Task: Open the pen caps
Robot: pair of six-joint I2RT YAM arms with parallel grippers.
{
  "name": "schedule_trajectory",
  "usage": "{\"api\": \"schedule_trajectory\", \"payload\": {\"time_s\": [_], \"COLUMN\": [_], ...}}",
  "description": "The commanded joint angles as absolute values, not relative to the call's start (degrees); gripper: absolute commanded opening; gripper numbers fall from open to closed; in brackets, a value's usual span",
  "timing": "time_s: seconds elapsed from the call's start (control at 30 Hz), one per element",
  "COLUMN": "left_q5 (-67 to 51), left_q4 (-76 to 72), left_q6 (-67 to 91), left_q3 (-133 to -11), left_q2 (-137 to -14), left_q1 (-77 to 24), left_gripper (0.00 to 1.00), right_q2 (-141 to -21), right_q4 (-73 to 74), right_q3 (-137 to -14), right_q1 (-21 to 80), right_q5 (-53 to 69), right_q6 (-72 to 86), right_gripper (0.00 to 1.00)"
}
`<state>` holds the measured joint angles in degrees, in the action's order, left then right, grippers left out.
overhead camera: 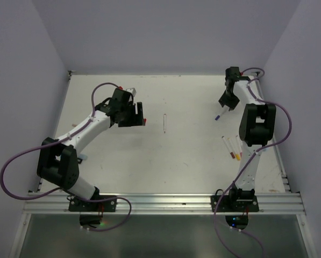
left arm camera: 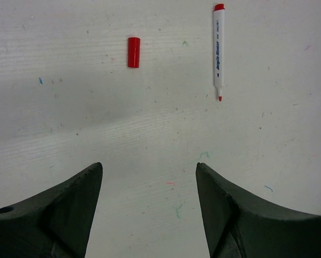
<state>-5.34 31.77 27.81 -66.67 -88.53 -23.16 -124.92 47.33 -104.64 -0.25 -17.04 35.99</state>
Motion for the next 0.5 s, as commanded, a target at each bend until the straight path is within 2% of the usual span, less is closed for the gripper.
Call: {"api": "schedule_trajectory", "payload": {"time_s": [0.0,0.23,0.47], "left_q5": [-6.7,-6.9,-6.7], "left_q4": [29.8,30.2,30.5], "left_q6": [26.7,26.7,26.9], "left_q3": [-67.1,-67.7,-67.9], "left_q2": [-87.9,-88.8,-88.9], "left_q1": [-22.5,-22.5,-22.5], "left_gripper": [0.73,0.73,0.73], "right_q2": [-125.9,-128.2,-127.4], "right_q4": [45.4,43.0,40.4], "right_q3": [-103.5,-102.6,-96.2], "right_q1": [0.2,0.2,0.2], "right_q5": [-17.2,-14.1,-13.7], "right_q6": [34.9,35.3,36.6], "right_gripper": [0.44,0.41,0.26]}}
